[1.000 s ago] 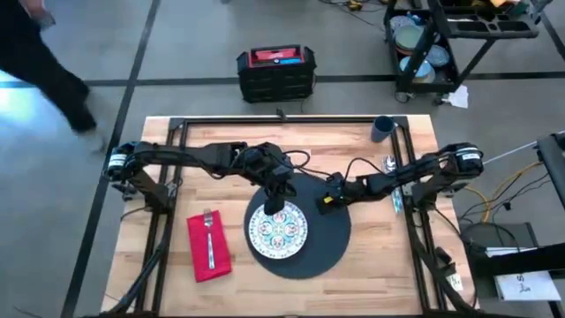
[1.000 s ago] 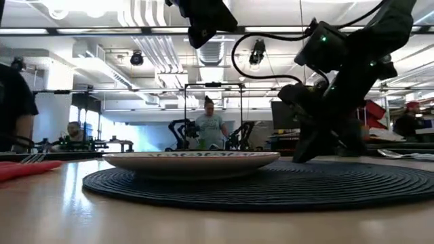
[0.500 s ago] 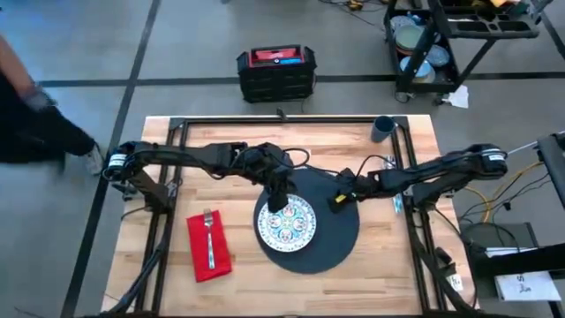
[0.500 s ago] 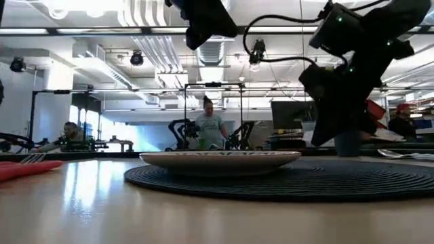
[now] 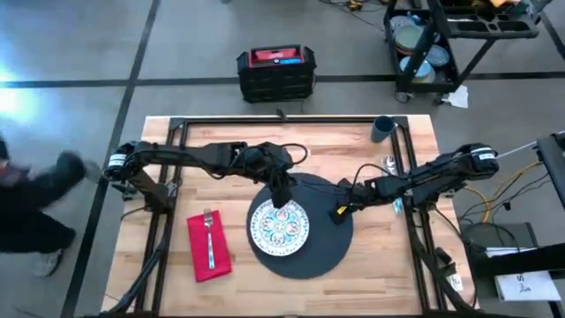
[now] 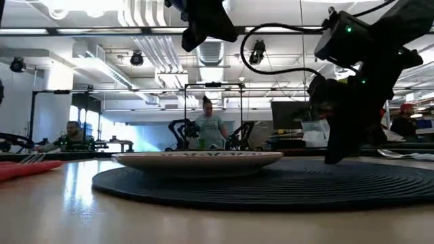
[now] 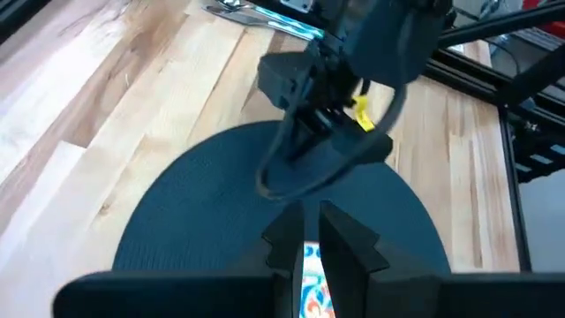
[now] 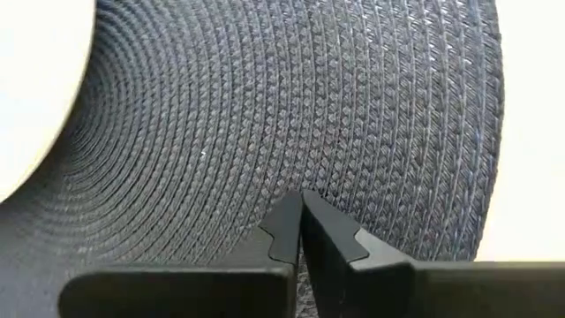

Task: Set table place
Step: Put the blue knife on the black placemat

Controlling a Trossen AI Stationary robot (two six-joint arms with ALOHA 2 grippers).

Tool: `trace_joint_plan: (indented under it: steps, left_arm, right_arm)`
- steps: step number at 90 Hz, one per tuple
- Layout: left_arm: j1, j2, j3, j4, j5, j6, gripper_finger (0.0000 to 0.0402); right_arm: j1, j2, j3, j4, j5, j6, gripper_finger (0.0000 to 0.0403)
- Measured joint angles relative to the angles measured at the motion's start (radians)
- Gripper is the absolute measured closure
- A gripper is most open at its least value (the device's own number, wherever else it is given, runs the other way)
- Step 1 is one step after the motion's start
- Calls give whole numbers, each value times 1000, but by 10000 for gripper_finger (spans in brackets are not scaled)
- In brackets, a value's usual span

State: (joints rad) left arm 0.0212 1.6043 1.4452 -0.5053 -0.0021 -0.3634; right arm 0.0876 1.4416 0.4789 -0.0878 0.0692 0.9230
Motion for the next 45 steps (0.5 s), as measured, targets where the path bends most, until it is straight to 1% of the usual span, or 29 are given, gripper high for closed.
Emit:
trace_joint_plan:
  steps: [28, 45]
  left_arm:
    - [0, 0, 0, 9, -16, -13, 379]
    - [0, 0, 0, 11, -16, -10, 379]
  right_arm:
    - [9, 17, -2, 89, -23, -9, 403]
    - [26, 7, -3, 95, -27, -5, 403]
